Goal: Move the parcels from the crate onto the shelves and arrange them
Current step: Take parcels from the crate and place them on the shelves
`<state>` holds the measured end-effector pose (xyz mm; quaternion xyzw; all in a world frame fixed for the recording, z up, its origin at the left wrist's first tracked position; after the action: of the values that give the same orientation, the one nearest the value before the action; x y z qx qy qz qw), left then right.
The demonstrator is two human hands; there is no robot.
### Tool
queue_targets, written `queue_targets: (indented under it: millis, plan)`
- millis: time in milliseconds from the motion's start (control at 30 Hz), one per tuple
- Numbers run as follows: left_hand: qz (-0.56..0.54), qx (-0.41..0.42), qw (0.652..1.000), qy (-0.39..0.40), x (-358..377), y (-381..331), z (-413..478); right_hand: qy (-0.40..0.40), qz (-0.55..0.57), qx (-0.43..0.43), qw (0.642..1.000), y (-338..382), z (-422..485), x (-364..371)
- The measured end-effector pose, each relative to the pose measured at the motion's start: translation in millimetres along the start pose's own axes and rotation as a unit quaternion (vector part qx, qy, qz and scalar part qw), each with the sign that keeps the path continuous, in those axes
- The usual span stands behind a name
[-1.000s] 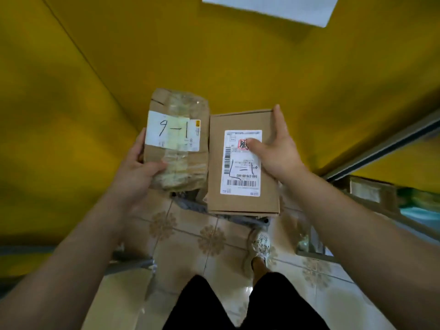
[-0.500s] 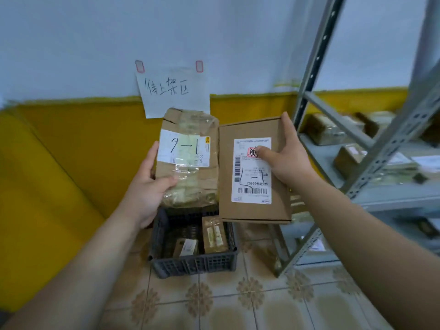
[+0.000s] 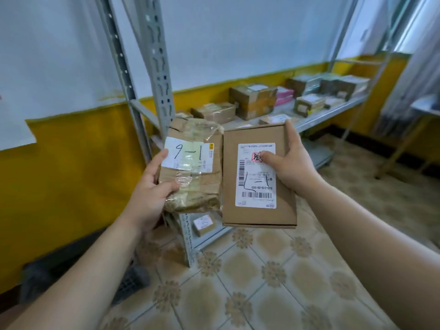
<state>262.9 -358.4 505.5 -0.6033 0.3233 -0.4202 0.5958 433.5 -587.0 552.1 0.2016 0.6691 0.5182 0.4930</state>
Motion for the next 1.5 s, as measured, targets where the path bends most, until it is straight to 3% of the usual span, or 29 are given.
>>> queue_targets:
  millis: [300,900,1267,1500]
  plan:
    - [-0.007,-0.029,0.99,0.137,169,24,92,-0.133,0.023,0.07,0.988,-85,9,-152]
    - [0.034,-0.05,0.965,0.254,385,64,328,-0.233,0.077,0.158,0.956,-196,168,-337]
    - [0.028,-0.026,0.981,0.189,540,90,410,-0.178,0.078,0.121,0.973,-271,271,-492]
    - [0.04,-0.036,0.992,0.119,585,82,447,-0.118,0.07,0.104,0.985,-290,351,-541]
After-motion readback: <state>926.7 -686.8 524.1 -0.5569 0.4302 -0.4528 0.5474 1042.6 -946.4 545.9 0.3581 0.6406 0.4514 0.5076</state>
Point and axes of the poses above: each hand's wrist, its own z-axis towards the middle knuckle, its own x-axis out of the palm, y = z × x, the point moved 3 cm from there along z, towards the middle knuckle, and after that the axes turned 10 degrees about y, right-handed, at the moved point
